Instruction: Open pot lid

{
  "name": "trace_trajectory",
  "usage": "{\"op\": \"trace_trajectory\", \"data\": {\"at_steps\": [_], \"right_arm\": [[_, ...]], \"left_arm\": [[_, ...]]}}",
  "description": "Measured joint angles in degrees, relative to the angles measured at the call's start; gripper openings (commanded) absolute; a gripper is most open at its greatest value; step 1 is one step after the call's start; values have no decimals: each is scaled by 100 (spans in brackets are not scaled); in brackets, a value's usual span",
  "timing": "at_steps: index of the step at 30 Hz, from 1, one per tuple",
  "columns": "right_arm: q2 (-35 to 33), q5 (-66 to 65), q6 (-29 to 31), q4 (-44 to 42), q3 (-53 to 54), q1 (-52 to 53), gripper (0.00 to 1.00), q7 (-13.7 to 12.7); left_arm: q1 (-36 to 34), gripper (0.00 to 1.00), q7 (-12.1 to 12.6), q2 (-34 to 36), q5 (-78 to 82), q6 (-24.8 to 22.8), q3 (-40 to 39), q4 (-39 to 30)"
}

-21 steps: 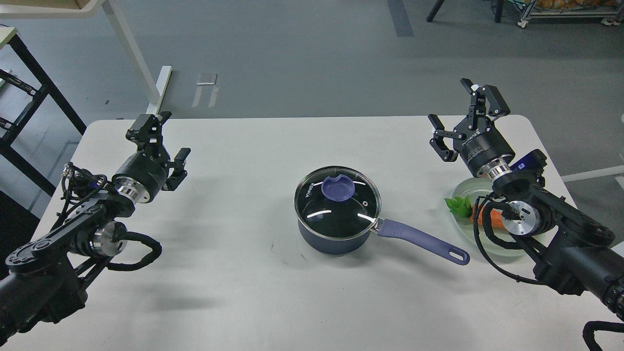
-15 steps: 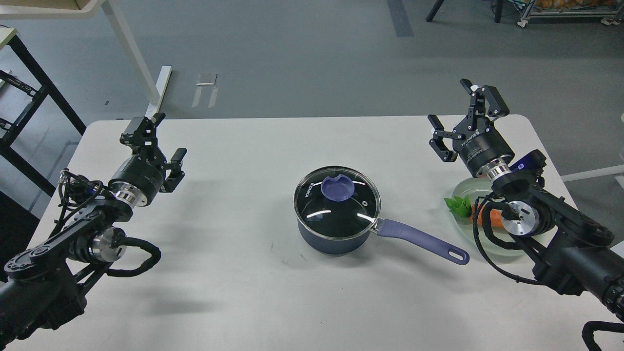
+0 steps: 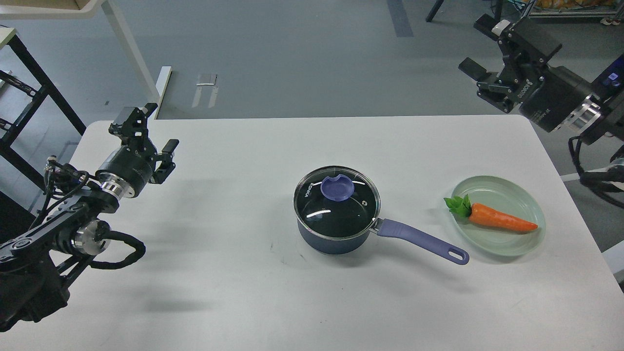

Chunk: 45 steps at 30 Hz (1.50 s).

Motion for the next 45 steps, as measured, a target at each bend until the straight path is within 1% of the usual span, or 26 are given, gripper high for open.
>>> {"op": "trace_trajectory", "data": {"at_steps": [4,7,13,16,23,25,30,33,35,36,37,40,42,45], "right_arm": [[-457,-2121,1,869,-67,51,100,0],[-633,-3561,1,1327,-435,57,100,0],[-645,-5942,-36,1647,-1499,60,100,0],[-509,-6660,-59,1660,-1822,71,99,-1],[-377,-7012,-63,1618,-2117,133,98,-2],[-330,-7076,-63,1558,-2228,185,96,-3],[52,-7137,-63,1292,-2485,279,92,-2],[168,-7139,-63,1180,-2526,302,84,-3],[188,-7140,-63,1146,-2537,305,74,-3],[192,-7140,-62,1136,-2540,306,66,-3],[192,-7140,-61,1131,-2541,306,61,-3],[183,-7140,-54,1127,-2549,306,56,-3],[173,-7144,-44,1126,-2550,307,49,-3],[158,-7155,-37,1126,-2559,307,42,-3]], "left_arm": [[-64,99,-6,-16,0,-1,3,-147],[-67,99,-6,-15,14,12,3,-337],[-67,99,-2,11,38,24,3,-462],[-59,99,-1,49,41,26,3,-547],[-31,99,-1,113,42,51,3,-671],[-31,99,-1,109,42,58,3,-672],[-31,99,-1,75,42,79,3,-682],[-31,99,-1,73,42,88,3,-705],[-32,99,-1,79,42,90,3,-739],[-33,99,-1,83,42,90,3,-751],[-34,99,-2,86,42,90,3,-756],[-35,99,-2,90,42,91,3,-761],[-35,99,-2,90,42,96,3,-761],[-35,99,-8,91,42,100,3,-761]]}}
